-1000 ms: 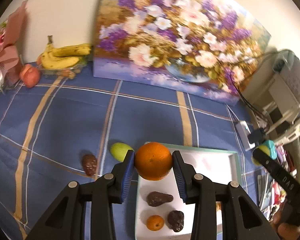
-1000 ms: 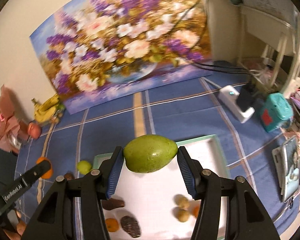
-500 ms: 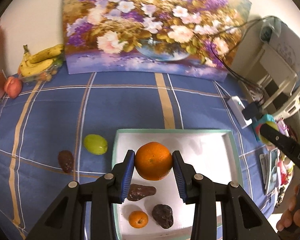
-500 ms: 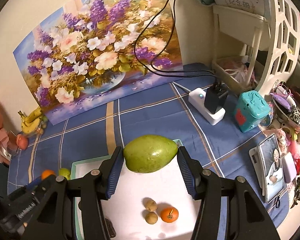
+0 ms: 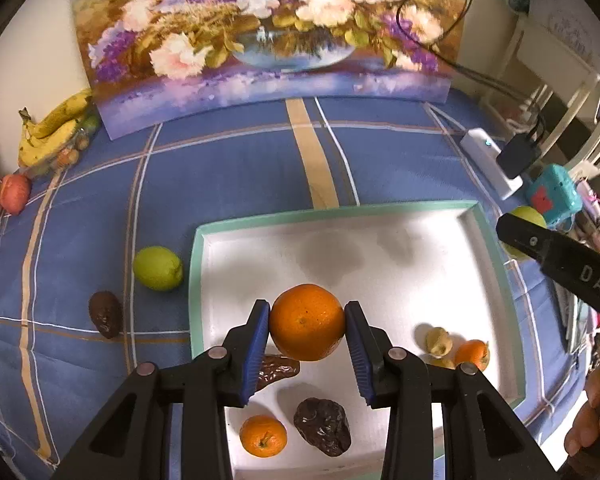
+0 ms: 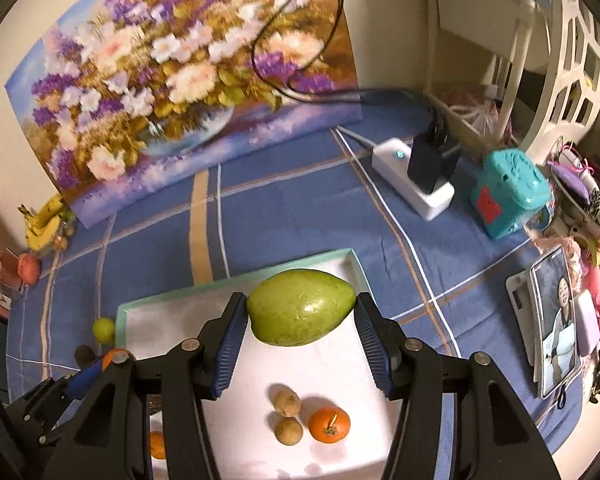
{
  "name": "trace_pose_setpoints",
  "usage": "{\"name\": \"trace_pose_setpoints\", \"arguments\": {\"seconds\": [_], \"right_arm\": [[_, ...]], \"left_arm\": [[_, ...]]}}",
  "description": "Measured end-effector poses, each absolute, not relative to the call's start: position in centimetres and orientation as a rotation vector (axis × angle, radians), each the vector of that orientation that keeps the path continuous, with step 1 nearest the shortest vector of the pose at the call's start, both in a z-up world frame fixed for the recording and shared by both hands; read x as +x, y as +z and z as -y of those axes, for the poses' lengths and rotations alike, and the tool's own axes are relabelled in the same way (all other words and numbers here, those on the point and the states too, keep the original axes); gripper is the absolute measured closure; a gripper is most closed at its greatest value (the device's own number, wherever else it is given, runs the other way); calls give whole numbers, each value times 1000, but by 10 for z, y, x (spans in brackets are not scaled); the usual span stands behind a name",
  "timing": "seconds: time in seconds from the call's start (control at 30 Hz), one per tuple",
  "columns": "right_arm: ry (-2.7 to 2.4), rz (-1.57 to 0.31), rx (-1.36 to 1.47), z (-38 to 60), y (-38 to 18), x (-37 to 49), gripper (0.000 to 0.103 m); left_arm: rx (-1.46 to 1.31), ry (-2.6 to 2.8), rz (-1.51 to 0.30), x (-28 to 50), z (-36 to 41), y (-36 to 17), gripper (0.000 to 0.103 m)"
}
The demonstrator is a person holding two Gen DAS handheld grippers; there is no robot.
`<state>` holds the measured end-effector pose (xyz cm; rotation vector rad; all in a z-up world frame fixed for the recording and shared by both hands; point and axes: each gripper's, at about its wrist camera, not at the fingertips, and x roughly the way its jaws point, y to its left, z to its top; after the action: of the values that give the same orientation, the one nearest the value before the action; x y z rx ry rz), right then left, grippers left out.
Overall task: Organize fruits
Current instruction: 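Carry the green fruit in right tool over the tray while left tool carries the mandarin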
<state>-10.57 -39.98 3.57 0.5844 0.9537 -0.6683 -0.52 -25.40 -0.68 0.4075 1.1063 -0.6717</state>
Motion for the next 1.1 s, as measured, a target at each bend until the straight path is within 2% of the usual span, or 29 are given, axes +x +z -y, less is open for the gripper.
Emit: {"name": "trace_pose_setpoints", "arguments": {"seconds": [0.4,1.1], "right_arm": [[-662,-1111,651,405,-27,-100,46],[-660,-1164,667,407,-51,-101,46]], "left_arm": [[494,-648,-1155,-10,263,-41,62],[588,-630,-1166,-20,273,-63,61]]}}
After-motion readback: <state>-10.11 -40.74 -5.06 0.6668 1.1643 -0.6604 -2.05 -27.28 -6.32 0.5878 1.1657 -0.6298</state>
